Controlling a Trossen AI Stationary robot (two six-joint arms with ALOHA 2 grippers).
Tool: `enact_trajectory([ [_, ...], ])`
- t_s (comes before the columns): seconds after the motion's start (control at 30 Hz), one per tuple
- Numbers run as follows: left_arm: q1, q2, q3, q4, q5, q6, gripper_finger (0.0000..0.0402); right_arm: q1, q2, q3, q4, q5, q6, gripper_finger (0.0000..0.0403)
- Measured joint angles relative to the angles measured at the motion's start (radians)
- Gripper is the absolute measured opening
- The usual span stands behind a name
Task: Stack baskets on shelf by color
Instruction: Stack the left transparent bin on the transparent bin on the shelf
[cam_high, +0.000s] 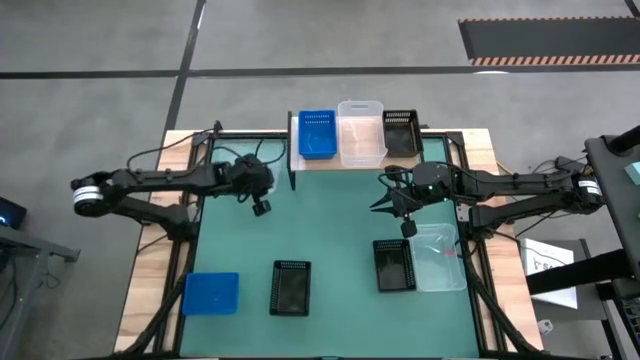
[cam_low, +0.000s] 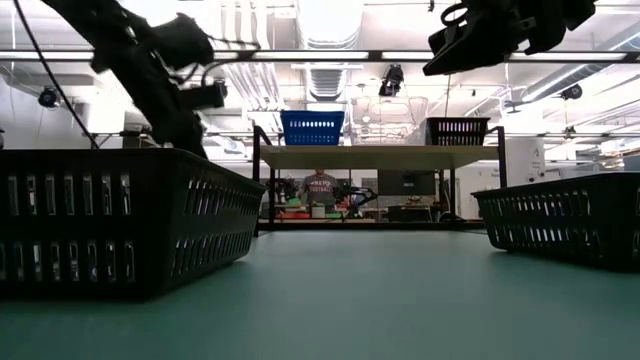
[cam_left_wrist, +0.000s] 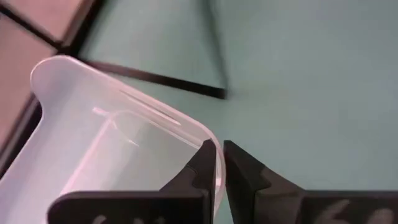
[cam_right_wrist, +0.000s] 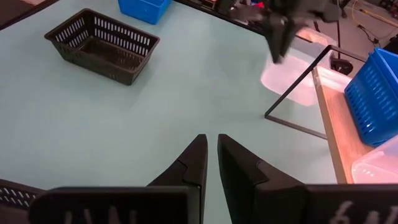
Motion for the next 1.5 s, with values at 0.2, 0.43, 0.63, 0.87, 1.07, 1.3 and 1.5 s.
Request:
enact_trajectory([
  [0.2,-0.167,-0.09,-0.006,-0.05,0.071,-0.124,0.0002,0.0,0.0,0.0,0.0,0.0,-0.001,0.0031],
  [0.43,-0.418,-0.061,-0.006,-0.031,0.073,-0.183,0.0002,0.0,0.0,0.0,0.0,0.0,-0.002,0.0031],
  [0.63,-0.54,0.018,0.003,0.027,0.04,-0.255,0.0002,0.0,0.0,0.0,0.002,-0.001,-0.002,0.0031],
  [0.87,-0.547,0.106,0.016,0.039,0.032,-0.341,0.0016,0.0,0.0,-0.001,0.025,-0.085,0.007,0.0051],
  [1.07,-0.548,0.144,0.016,0.05,0.032,-0.339,0.0077,0.0,0.006,-0.001,0.069,-0.096,0.052,0.0105],
  [1.3,-0.549,0.104,0.037,0.058,0.034,-0.359,0.011,0.0,0.094,0.02,0.146,-0.097,0.061,0.0162],
  [1.5,-0.578,0.052,0.055,0.116,-0.074,-0.385,0.011,0.003,0.226,0.121,0.143,-0.119,0.038,0.0185],
])
